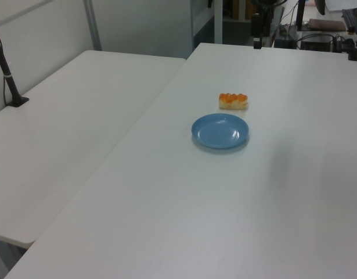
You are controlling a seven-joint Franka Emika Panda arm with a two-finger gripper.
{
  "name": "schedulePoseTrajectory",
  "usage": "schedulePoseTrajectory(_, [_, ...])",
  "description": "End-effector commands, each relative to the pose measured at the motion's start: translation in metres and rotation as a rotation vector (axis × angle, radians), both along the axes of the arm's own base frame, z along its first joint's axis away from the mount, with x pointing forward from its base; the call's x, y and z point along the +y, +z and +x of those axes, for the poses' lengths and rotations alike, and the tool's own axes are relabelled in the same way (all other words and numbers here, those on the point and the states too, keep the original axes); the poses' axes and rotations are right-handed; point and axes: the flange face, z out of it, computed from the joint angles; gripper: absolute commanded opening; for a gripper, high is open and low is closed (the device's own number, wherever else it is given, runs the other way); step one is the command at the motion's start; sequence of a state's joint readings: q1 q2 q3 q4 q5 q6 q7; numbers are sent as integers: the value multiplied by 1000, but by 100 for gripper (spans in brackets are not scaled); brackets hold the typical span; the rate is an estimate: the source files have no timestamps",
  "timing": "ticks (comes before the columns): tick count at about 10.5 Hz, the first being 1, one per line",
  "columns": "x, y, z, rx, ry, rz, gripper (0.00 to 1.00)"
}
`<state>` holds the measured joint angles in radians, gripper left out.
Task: Put the bread on a plate
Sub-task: 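Move the gripper down over the orange-glazed bread roll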
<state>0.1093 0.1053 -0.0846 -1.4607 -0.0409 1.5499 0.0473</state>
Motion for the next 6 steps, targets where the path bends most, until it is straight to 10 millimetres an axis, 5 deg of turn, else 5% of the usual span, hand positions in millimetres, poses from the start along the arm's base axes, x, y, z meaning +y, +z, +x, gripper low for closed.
schedulePoseTrajectory(1, [-13, 10, -16, 4, -24, 5, 100])
schedulePoseTrajectory(6, [-12, 10, -15, -1, -24, 7, 100])
